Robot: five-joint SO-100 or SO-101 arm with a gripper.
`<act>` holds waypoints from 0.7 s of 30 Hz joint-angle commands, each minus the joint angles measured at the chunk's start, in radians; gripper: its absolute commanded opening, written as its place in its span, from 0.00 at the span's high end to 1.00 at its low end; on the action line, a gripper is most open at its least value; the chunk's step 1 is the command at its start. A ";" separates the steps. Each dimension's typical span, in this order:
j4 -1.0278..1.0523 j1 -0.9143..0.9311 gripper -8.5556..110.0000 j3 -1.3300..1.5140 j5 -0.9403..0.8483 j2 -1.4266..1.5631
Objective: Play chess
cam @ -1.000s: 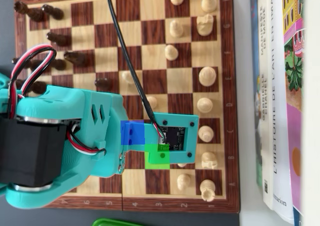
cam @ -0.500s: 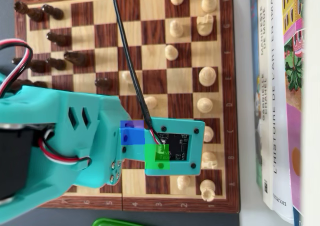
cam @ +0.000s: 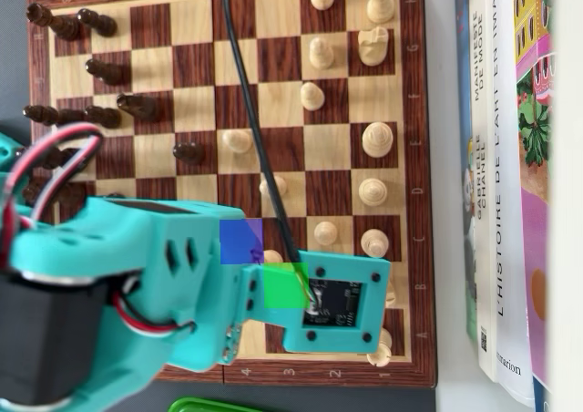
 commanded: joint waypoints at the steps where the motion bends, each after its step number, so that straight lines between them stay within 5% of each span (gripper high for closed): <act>1: -0.014 0.031 0.86 -0.078 -0.003 -0.005; 21: -0.006 0.058 0.86 -0.163 -0.006 -0.112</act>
